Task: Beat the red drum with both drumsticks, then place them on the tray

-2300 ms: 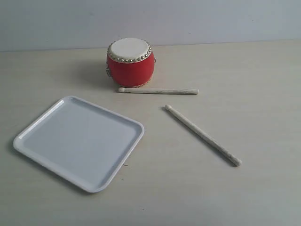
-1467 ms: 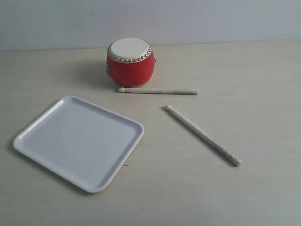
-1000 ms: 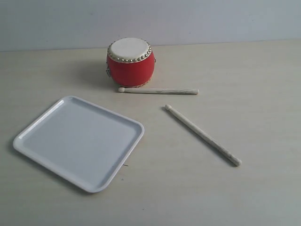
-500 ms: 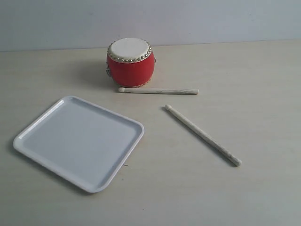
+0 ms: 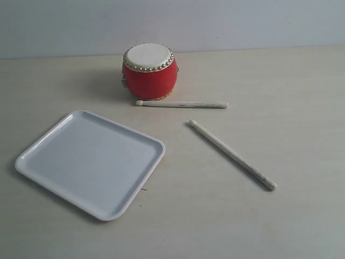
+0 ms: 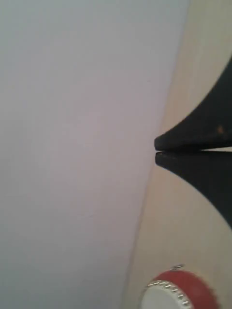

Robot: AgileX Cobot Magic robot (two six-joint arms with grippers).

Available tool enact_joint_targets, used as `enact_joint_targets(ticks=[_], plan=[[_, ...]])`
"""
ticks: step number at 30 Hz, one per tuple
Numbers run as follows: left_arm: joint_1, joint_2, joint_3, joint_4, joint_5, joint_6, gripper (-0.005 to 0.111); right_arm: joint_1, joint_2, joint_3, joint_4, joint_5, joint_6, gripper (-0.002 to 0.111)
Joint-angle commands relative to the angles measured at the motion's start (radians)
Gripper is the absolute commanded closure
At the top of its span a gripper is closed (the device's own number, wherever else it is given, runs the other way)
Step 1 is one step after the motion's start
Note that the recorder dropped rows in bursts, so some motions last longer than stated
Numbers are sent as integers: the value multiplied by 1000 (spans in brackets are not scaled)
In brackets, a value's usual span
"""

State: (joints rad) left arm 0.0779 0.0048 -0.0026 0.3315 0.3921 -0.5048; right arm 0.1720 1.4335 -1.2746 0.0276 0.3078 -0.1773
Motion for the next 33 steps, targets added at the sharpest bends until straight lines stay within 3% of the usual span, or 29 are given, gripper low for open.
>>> enact_joint_targets(ticks=[1, 3, 7, 10, 16, 24, 33], plan=[[3, -5, 3, 4, -5, -1, 107, -4, 214, -188, -1, 312, -241, 108], [3, -5, 3, 4, -5, -1, 107, -2, 349, -306, 8, 513, -409, 108], [3, -5, 3, 4, -5, -1, 107, -2, 465, -393, 120, 657, -628, 108], [3, -5, 3, 4, -5, -1, 107, 3, 532, -430, 198, 699, -781, 108], [3, -5, 3, 4, -5, -1, 107, 62, 633, -467, 177, 714, -987, 108], [3, -5, 3, 4, -5, -1, 107, 149, 794, -650, 85, 913, -1005, 108], [3, -5, 3, 4, -5, -1, 107, 153, 927, -796, 85, 913, -1005, 108]])
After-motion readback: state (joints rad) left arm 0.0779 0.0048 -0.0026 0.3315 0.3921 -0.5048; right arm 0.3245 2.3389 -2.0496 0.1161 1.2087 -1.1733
